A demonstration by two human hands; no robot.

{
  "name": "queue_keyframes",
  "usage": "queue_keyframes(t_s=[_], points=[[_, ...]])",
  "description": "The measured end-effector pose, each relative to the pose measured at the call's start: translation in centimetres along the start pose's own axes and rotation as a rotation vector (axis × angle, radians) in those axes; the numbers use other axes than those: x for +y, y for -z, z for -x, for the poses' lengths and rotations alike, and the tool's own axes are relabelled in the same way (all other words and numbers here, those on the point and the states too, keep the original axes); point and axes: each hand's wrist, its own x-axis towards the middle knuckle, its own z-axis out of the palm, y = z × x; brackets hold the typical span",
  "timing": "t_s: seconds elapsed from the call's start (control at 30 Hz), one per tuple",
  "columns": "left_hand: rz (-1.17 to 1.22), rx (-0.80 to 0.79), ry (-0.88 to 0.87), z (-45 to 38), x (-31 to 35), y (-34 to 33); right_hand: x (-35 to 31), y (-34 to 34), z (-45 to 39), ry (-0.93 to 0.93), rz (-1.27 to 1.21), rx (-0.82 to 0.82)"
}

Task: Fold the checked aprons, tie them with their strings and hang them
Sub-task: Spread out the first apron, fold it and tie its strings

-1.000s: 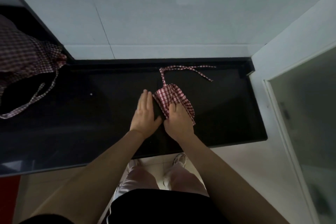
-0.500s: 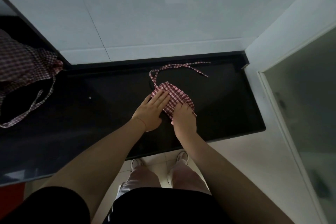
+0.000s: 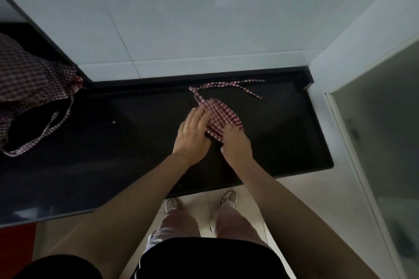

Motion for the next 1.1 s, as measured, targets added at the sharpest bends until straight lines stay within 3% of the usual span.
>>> queue_keyframes(t_s=[0.03,0.07,0.13,0.17,0.2,0.37,0.53,0.57,0.63,0.73,0.87,1.1], points=[[0.168,0.134,0.17,0.1,0.8,0.0,0.2,0.8,-0.2,-0.051,-0.066,-0.042],[0.382,0.163,0.409,-0.3,1.3,-0.2,0.3,1.5,-0.5,-0.106,-0.136,-0.084],[0.809,-0.043,0.843,-1.7,2.5,-0.5,0.5,2.3,-0.7,-0.138,-0.224,-0.135],[0.912,-0.149,0.905,-2.2,3.1,-0.5,0.3,2.3,-0.6,-0.122,-0.24,-0.148],[0.956,-0.193,0.899,-2.5,3.5,-0.6,0.2,2.2,-0.5,-0.099,-0.25,-0.158],[0.83,-0.045,0.838,-3.5,5.4,-1.3,0.3,1.0,0.5,-0.057,-0.344,-0.151],[0.488,-0.056,0.652,-3.5,5.7,1.1,2.1,5.9,-0.7,0.097,-0.393,-0.51],[0.415,-0.083,0.599,-3.6,5.6,1.9,2.6,7.4,-1.2,0.099,-0.393,-0.471],[0.291,-0.111,0.512,-3.9,6.0,4.0,4.1,10.0,-2.7,0.112,-0.325,-0.157],[0.136,-0.114,0.412,-4.3,6.7,7.0,5.3,12.8,-4.9,0.295,-0.275,0.158],[0.156,-0.06,0.382,-4.7,7.8,10.9,5.7,16.5,-6.2,0.481,-0.115,0.213],[0.089,-0.037,0.263,-4.8,8.3,17.6,4.6,21.7,-5.3,0.449,-0.156,0.213]])
